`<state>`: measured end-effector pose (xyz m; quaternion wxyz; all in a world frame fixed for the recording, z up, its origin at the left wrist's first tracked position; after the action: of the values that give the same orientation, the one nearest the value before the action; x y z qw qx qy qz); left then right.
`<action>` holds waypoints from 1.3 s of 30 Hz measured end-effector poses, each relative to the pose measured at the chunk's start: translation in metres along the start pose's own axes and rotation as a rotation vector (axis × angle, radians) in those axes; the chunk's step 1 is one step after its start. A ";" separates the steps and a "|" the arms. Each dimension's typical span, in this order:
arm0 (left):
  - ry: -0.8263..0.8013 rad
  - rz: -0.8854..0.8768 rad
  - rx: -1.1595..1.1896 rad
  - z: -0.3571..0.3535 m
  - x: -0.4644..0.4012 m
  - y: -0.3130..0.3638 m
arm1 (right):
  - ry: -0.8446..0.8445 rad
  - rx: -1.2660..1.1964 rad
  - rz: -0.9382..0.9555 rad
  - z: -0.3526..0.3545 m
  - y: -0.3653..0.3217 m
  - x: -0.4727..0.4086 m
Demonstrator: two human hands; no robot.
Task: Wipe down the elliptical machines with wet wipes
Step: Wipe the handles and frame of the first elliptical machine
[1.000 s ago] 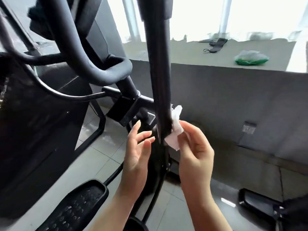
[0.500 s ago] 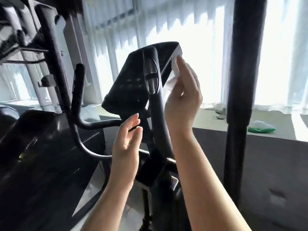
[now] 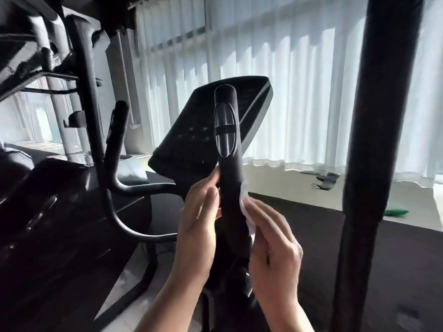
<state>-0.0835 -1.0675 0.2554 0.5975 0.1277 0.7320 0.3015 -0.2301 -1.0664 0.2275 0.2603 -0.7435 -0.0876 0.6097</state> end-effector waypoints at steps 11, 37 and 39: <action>0.005 0.044 -0.025 -0.002 -0.001 0.008 | 0.060 -0.170 -0.078 -0.043 -0.027 -0.137; -0.113 0.007 -0.270 0.003 0.049 -0.020 | 0.167 0.037 -0.266 0.015 0.092 0.069; -0.109 0.004 -0.281 0.003 0.049 -0.020 | 0.203 0.089 -0.380 0.006 0.118 0.049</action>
<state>-0.0897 -1.0553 0.2037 0.6477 0.0605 0.6487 0.3950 -0.2462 -1.1428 0.1264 0.4107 -0.7589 -0.1727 0.4749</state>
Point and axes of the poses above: each hand's wrist, its own x-axis away from the middle knuckle, its own z-axis out of the back of the hand, y = z × x, the point moved 9 cm from there along -x, towards the middle knuckle, and after that the axes turned 10 degrees about -z, right-handed, at the moved point
